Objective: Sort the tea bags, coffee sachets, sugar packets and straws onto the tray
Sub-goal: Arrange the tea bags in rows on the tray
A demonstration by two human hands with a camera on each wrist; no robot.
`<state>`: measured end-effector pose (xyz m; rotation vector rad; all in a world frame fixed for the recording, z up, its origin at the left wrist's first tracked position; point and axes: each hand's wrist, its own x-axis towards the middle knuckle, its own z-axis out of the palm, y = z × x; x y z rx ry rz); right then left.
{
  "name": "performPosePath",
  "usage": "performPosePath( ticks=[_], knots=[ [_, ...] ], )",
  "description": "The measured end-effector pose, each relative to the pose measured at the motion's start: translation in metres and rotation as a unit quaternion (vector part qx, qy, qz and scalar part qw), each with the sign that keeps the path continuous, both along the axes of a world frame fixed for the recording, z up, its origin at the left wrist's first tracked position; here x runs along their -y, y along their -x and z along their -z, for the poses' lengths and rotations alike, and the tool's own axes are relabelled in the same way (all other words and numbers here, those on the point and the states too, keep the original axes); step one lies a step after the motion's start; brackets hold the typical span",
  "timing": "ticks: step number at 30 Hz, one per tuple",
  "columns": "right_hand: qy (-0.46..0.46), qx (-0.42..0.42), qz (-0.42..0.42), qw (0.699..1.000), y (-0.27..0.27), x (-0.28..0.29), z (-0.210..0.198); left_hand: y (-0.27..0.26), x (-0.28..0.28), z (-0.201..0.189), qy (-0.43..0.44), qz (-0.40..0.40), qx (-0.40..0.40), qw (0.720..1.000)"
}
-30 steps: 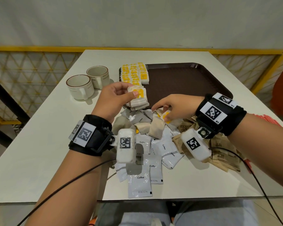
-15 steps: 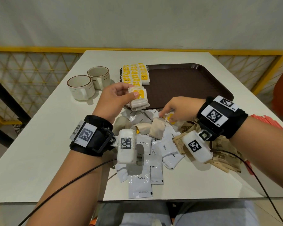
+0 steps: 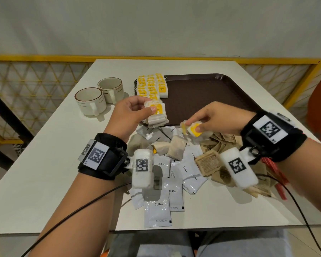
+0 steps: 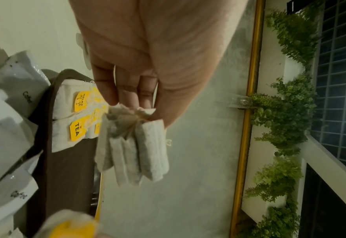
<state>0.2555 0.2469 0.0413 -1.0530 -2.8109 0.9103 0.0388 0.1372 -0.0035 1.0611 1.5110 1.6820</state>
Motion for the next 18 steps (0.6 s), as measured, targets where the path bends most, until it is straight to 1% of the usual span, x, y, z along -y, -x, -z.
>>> performPosePath(
  ticks=[2, 5, 7, 8, 10, 11, 13, 16, 18],
  knots=[
    [0.099, -0.100, 0.029, 0.990, -0.010, -0.004, -0.006, 0.002, -0.001, -0.002, -0.003, 0.001, 0.002, 1.000],
    [0.207, -0.228, 0.066, 0.949, -0.016, -0.013, -0.007, 0.005, -0.006, -0.008, 0.000, -0.001, 0.011, 1.000],
    [0.258, -0.288, 0.067, 0.920, -0.015, -0.021, -0.008, 0.008, -0.014, -0.017, 0.013, 0.012, -0.004, 1.000],
    [0.276, -0.310, 0.064, 0.908, -0.012, -0.026, -0.007, 0.009, -0.021, -0.022, 0.024, 0.024, -0.024, 0.999],
    [0.289, -0.330, 0.063, 0.897, -0.006, -0.037, -0.007, 0.010, -0.037, -0.035, 0.054, 0.051, -0.077, 0.994],
    [0.283, -0.333, 0.065, 0.897, -0.001, -0.042, -0.006, 0.010, -0.047, -0.042, 0.070, 0.065, -0.104, 0.990],
    [0.251, -0.328, 0.073, 0.908, 0.012, -0.054, -0.003, 0.014, -0.073, -0.050, 0.105, 0.091, -0.160, 0.977],
    [0.183, -0.300, 0.088, 0.932, 0.033, -0.070, 0.001, 0.020, -0.114, -0.055, 0.157, 0.115, -0.255, 0.947],
    [0.154, -0.284, 0.097, 0.941, 0.043, -0.079, 0.003, 0.024, -0.135, -0.054, 0.190, 0.127, -0.302, 0.926]
  ],
)
